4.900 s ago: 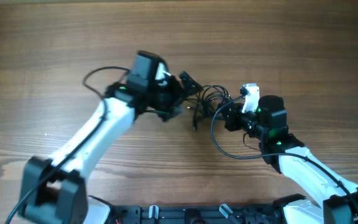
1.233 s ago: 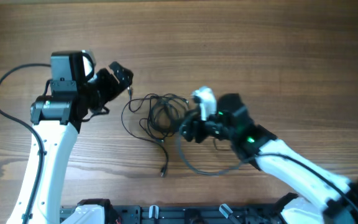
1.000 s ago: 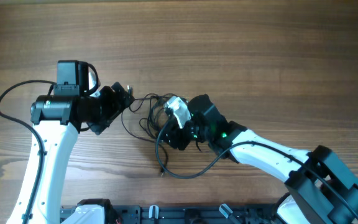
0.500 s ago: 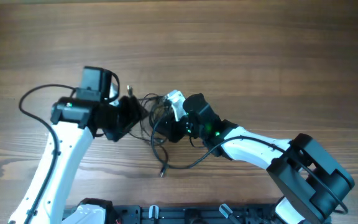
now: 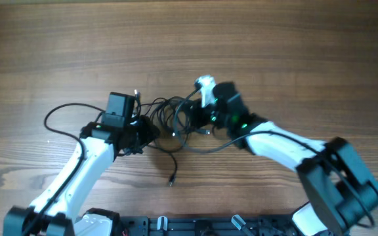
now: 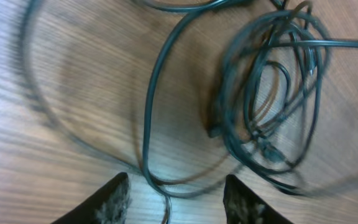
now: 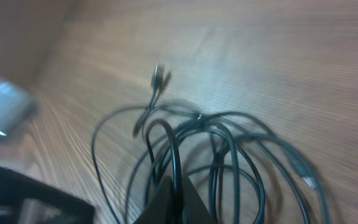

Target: Untangle cables

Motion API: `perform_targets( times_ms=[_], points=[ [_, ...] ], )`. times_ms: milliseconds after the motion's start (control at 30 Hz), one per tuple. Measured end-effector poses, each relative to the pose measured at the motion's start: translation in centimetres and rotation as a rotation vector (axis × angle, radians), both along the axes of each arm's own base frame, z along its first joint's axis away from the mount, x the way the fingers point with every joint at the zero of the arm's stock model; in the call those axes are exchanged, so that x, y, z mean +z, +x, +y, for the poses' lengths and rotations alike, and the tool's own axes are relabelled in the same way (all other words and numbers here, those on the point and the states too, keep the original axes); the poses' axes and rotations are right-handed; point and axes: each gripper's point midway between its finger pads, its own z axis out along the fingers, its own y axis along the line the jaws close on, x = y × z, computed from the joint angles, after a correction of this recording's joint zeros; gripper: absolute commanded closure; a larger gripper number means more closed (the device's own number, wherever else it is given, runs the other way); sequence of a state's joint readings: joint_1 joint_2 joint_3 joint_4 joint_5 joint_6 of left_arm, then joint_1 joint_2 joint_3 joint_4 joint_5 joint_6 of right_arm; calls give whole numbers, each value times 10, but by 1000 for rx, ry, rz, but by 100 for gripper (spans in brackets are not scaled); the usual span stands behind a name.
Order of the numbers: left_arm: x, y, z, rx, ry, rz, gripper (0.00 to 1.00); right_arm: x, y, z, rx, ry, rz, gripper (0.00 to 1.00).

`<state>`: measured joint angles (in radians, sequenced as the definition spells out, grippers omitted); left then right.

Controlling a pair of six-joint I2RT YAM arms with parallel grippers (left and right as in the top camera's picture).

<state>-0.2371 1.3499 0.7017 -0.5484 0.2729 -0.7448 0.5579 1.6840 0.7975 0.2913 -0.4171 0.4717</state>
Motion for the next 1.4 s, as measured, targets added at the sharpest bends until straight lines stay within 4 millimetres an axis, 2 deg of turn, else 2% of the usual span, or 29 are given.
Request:
perform_targets(
  times_ms=[67, 100, 233, 300, 367, 400, 467, 500, 567, 633, 700, 800, 867, 900, 933, 967, 1000, 1067, 1100, 1167, 1233, 1267, 1300, 1333, 1367, 1400],
  points=[
    [-13, 9, -8, -19, 0, -18, 67, 48, 15, -13, -17, 57, -44, 95],
    [-19, 15, -12, -27, -3, -30, 71, 64, 16, -14, -16, 70, -61, 95],
    [-48, 36, -25, -47, -13, -42, 79, 128, -3, -20, 11, 130, -152, 95],
    [-51, 44, -32, -56, -36, -53, 82, 150, -14, -29, 3, 139, -184, 95],
    [-54, 51, -38, -65, -59, -55, 83, 174, -17, -45, -37, 146, -240, 95],
    [-55, 53, -40, -68, -69, -53, 84, 195, -15, -65, -103, 142, -309, 95],
    [-55, 54, -39, -65, -79, -50, 87, 216, -3, -110, -266, 91, -398, 95],
    [-55, 54, -38, -61, -81, -47, 87, 222, 4, -140, -378, 50, -426, 95],
    [-55, 54, -36, -51, -93, -36, 90, 232, 13, -203, -603, -23, -468, 95],
    [-57, 53, -29, -1, -90, -1, 94, 234, 16, -279, -871, -126, -479, 95],
    [-59, 53, -14, 63, -78, 29, 96, 220, 10, -329, -1039, -218, -419, 95],
    [-60, 55, 16, 164, -87, 72, 96, 180, -7, -393, -1270, -299, -234, 95],
    [-60, 56, 39, 242, -106, 98, 96, 152, -11, -415, -1352, -315, -118, 92],
    [-60, 56, 49, 277, -114, 108, 96, 138, -10, -416, -1352, -310, -60, 74],
    [-60, 56, 60, 314, -118, 114, 96, 116, -2, -414, -1332, -308, 15, 49],
    [-60, 58, 75, 363, -109, 112, 96, 105, 2, -410, -1303, -300, 52, 14],
    [-60, 57, 81, 383, -116, 116, 96, 91, 6, -402, -1263, -277, 106, 0],
    [-59, 58, 81, 375, -135, 112, 93, 54, 12, -379, -1146, -224, 250, 0],
    [-59, 58, 80, 360, -147, 105, 91, 41, 14, -367, -1083, -190, 303, 1],
    [-56, 59, 77, 329, -181, 88, 82, 26, 17, -337, -927, -115, 375, 1],
    [-52, 55, 69, 288, -218, 80, 74, 26, 17, -308, -790, -60, 387, 4],
    [-50, 50, 65, 266, -229, 79, 68, 29, 17, -295, -732, -41, 382, 11],
    [-48, 45, 61, 242, -239, 75, 60, 33, 15, -271, -638, -17, 376, 19],
    [-42, 40, 56, 207, -242, 57, 46, 36, 13, -247, -553, -2, 371, 31],
    [-34, 40, 49, 177, -243, 28, 40, 38, 11, -228, -488, -1, 359, 40],
    [-22, 42, 39, 128, -242, -23, 31, 39, 9, -213, -448, -1, 352, 44]
  ],
)
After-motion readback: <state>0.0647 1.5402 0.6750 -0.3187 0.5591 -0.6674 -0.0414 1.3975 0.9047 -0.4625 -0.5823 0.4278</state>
